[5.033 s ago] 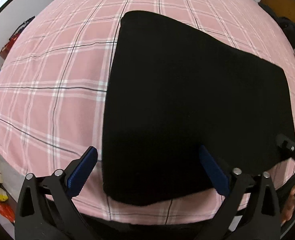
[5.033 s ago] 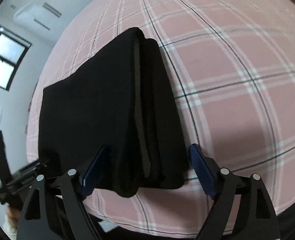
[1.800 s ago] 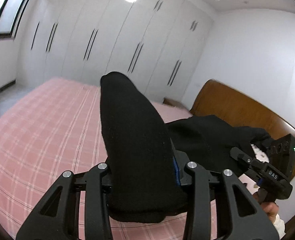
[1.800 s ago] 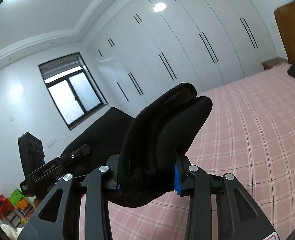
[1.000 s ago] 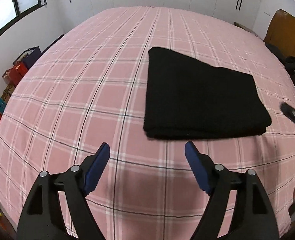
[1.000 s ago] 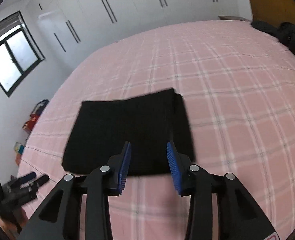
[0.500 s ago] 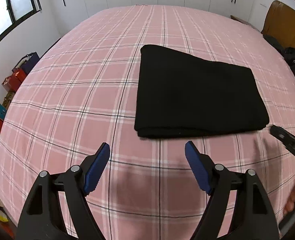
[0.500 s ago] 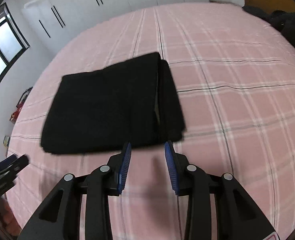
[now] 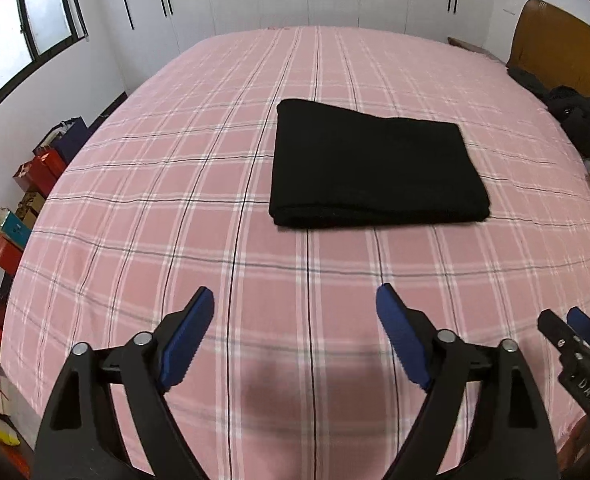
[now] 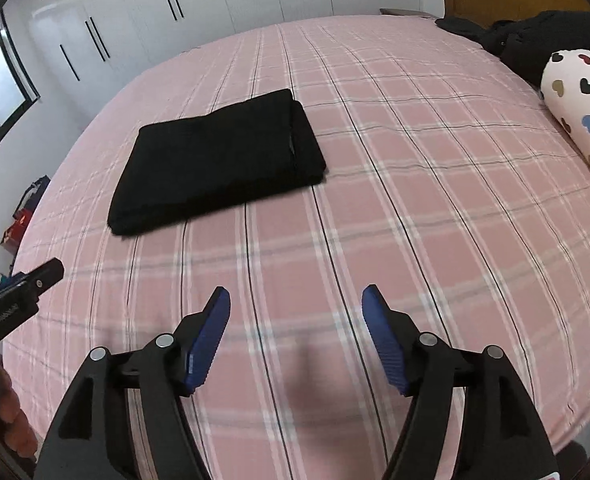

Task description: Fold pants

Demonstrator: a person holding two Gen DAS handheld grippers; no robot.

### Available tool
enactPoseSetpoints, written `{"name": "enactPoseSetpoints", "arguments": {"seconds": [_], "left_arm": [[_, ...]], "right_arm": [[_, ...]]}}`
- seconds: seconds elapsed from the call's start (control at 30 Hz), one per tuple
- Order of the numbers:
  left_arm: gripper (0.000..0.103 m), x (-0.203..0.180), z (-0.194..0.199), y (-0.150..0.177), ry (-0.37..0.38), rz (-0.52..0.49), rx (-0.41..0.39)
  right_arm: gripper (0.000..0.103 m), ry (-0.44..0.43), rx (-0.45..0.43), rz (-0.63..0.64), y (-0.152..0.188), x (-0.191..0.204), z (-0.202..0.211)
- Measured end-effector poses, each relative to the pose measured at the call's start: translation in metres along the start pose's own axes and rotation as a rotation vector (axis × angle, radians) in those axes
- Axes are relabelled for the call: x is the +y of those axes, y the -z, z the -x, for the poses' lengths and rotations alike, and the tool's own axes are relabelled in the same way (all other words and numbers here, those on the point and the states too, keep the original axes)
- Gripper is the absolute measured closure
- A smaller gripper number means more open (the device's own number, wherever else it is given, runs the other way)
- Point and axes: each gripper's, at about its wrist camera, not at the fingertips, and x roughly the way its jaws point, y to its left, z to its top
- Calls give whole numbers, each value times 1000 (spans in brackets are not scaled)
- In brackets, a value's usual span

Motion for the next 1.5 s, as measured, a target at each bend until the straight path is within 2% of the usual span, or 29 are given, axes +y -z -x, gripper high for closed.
{"name": "enactPoseSetpoints", "arguments": {"seconds": [0.07, 0.33, 0.4, 0.53, 0.7, 1.03, 1.5], "left_arm": [[19, 0, 14, 11, 7, 2, -9], [13, -1, 50, 54, -13, -27, -51], [9, -2, 57, 65, -30, -33, -72], [8, -3, 62, 83, -41, -39, -95], [8, 3, 57, 101, -35, -18, -78], [8, 14, 62, 118, -13, -10, -63], [8, 3, 69, 121, -5, -47, -68]], "right_arm": [[30, 4, -21, 0, 8, 0, 14], [21, 42, -128, 69, 38, 12, 57], [20, 34, -140, 71, 47, 14, 64], [20, 41, -153, 62, 68, 13, 71], [20, 70, -155, 80, 88, 16, 73], [19, 78, -155, 82, 101, 29, 77], [19, 59, -134, 69, 114, 33, 76]]}}
